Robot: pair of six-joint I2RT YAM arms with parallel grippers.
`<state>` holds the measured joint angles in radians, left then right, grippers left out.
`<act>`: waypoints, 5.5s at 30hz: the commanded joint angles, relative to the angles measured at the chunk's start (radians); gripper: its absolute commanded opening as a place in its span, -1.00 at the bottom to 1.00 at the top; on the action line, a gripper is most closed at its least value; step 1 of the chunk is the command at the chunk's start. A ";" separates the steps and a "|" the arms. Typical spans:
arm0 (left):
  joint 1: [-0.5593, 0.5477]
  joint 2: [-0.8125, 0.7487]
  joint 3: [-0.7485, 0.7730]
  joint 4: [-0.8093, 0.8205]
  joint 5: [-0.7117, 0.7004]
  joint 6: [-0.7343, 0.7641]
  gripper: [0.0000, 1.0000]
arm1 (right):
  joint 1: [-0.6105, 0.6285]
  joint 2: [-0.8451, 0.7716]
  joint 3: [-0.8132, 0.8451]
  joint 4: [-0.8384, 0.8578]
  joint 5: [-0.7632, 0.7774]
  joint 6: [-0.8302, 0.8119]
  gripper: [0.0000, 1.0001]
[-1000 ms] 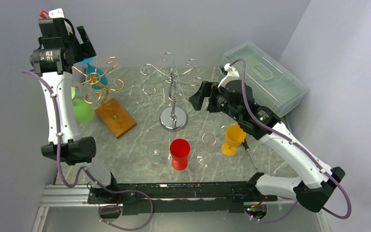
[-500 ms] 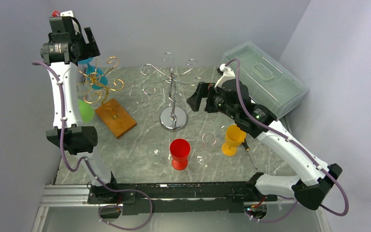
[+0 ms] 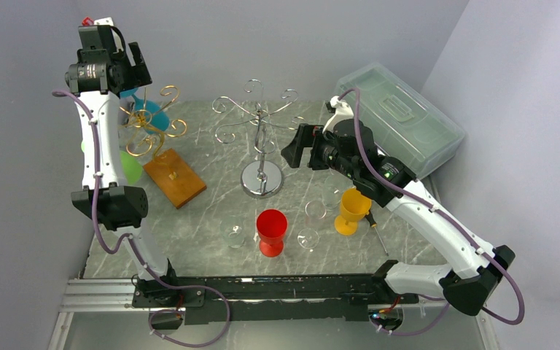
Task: Take the wine glass off the wine glass rack
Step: Pick up the wine glass from the wine rack, then place the wine glass at the center of the board.
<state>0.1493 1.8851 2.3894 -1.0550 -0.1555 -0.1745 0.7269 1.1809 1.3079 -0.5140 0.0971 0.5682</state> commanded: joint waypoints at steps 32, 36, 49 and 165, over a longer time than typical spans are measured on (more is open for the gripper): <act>0.005 -0.022 -0.034 0.048 -0.005 -0.004 0.63 | -0.006 0.010 0.016 0.051 -0.018 0.004 0.99; 0.006 -0.030 -0.033 0.057 0.009 -0.002 0.41 | -0.006 0.012 0.017 0.051 -0.017 0.005 0.99; 0.005 -0.068 -0.027 0.132 0.068 0.008 0.06 | -0.006 0.012 0.024 0.046 -0.019 0.007 0.99; -0.084 -0.131 -0.002 0.569 0.371 -0.344 -0.20 | -0.007 -0.065 0.139 0.128 0.054 -0.100 1.00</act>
<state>0.0692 1.8420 2.3844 -0.5499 0.0975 -0.4145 0.7231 1.1282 1.3849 -0.4820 0.1490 0.5186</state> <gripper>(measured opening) 0.775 0.994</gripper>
